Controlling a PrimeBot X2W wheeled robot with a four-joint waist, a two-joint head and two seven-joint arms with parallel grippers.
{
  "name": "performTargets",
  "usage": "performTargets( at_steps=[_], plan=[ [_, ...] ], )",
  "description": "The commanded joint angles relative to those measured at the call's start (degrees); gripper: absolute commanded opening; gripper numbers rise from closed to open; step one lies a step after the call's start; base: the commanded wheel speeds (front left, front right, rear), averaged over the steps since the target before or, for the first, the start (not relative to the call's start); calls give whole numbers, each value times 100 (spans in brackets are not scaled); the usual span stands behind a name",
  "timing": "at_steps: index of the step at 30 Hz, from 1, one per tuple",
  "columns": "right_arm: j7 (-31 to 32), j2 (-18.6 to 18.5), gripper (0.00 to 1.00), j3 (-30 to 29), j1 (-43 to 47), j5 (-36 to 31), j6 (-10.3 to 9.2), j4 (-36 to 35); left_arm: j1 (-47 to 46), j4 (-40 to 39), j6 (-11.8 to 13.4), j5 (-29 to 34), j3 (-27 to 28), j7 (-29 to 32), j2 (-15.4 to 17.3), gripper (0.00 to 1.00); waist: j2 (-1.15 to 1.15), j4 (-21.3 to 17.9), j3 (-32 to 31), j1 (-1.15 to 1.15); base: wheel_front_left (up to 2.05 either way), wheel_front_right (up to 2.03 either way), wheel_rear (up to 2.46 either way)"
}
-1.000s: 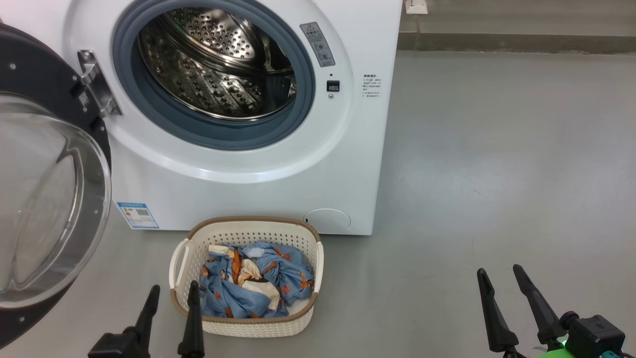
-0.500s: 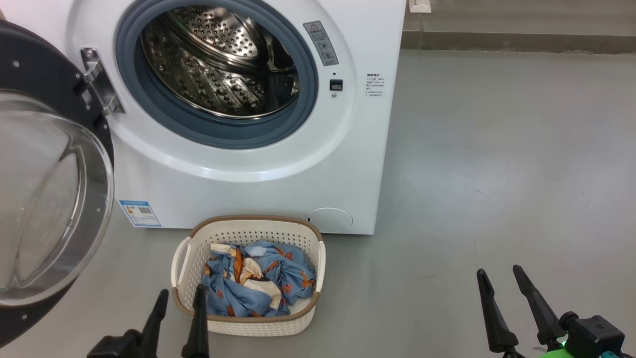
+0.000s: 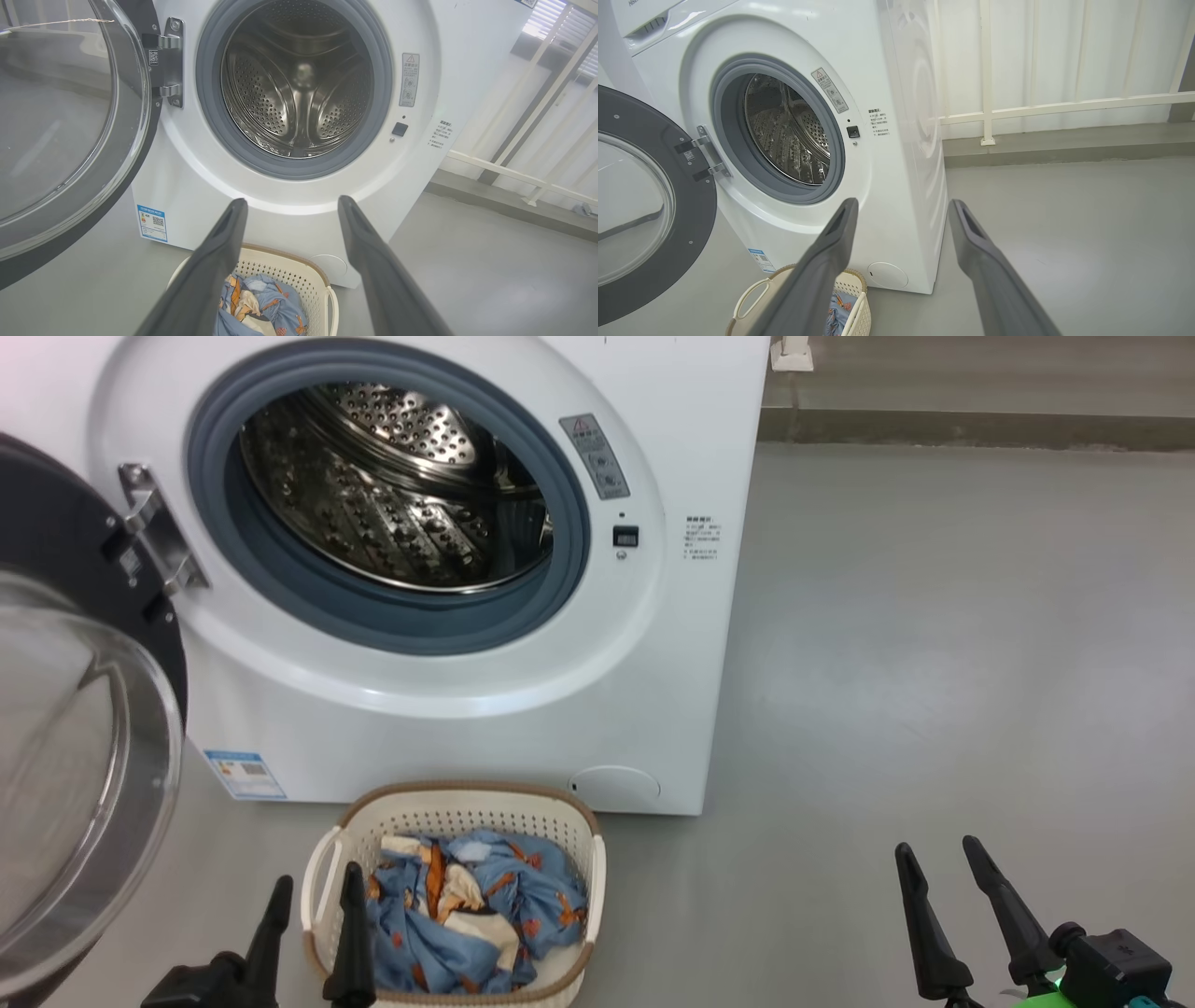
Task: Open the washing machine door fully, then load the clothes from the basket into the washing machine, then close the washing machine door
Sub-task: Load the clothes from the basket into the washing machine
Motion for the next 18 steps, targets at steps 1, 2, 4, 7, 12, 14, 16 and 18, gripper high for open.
performTargets(
  at_steps=[1, 2, 4, 7, 12, 14, 16, 18],
  plan=[
    [-6, -49, 100, 164, -91, -8, 10, -126, -115, -175, 50, -5, 209, -59, 24, 100, 0, 8, 2, 0, 210, -217, 7],
    [-3, -49, 100, 163, -90, -10, 10, -125, -122, -193, 80, 54, 229, -59, 24, 100, 0, 13, 4, 0, 202, -225, 23],
    [6, -49, 100, 162, -90, -12, 10, -123, -127, -206, 125, 281, 243, -59, 28, 100, 0, 22, 7, 0, 188, -207, 18],
    [18, -49, 100, 158, -88, -15, 10, -116, -128, -202, 139, 411, 263, -59, 27, 100, 0, 37, 7, 0, 164, -164, 0],
    [25, -49, 100, 169, -91, -17, 10, -109, -125, -178, 106, 493, 244, -59, 25, 100, 0, 52, 4, 0, 109, -109, 0],
    [26, -49, 100, 172, -94, -17, 10, -110, -127, -178, 108, 494, 232, -59, 25, 100, 0, 56, 4, 0, 61, -61, 0],
    [26, -49, 100, 172, -95, -16, 10, -109, -126, -175, 101, 493, 220, -59, 25, 100, 0, 57, 4, 0, 48, -48, 0],
    [26, -49, 100, 171, -100, -16, 10, -107, -124, -167, 89, 487, 200, -59, 25, 100, 0, 58, 5, 0, 21, -21, 0]
  ],
)
